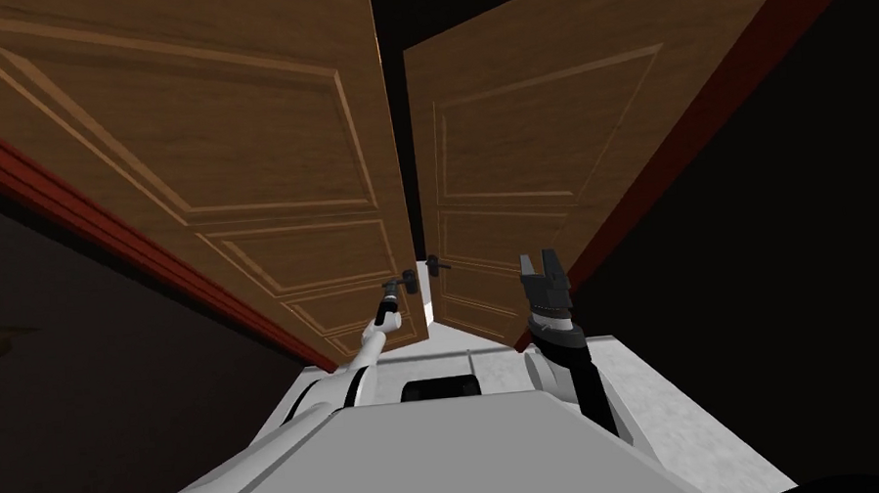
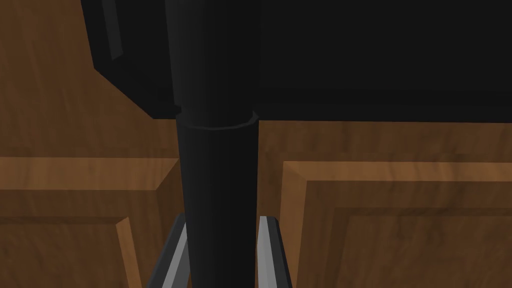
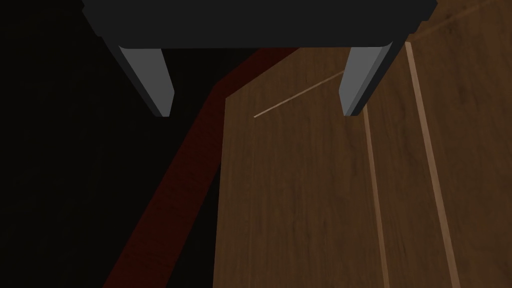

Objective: Push the door open

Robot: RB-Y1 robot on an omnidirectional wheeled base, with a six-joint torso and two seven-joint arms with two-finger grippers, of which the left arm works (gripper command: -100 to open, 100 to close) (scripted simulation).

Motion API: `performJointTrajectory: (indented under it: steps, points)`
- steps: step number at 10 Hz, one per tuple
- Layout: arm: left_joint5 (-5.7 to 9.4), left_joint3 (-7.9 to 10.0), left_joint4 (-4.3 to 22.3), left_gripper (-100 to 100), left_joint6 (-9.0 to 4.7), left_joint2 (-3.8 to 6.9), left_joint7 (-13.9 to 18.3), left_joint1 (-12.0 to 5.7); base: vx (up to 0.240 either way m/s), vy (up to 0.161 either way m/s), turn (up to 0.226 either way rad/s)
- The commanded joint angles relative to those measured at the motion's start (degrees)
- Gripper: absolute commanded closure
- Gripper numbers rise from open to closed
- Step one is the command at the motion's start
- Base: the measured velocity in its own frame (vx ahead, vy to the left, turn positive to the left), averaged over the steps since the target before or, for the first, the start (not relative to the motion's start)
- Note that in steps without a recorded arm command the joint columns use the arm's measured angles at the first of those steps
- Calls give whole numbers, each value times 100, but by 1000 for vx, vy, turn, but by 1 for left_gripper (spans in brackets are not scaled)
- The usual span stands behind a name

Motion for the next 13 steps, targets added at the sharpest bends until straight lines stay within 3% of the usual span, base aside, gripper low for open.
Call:
performJointTrajectory:
  steps: [1, 6, 10, 12, 13]
  points:
    - [69, 240, 42, 100, -150, 131, -147, -73, 35, 51, -113]
    - [171, 541, 45, 100, -234, 190, -345, -85, 35, 38, -53]
    - [205, 642, 129, 100, -263, 210, -412, -89, 10, 27, -25]
    - [279, 860, 49, 100, -324, 247, -556, -99, 27, 38, -94]
    - [279, 860, 49, 100, -324, 247, -556, -99, 25, 46, -33]
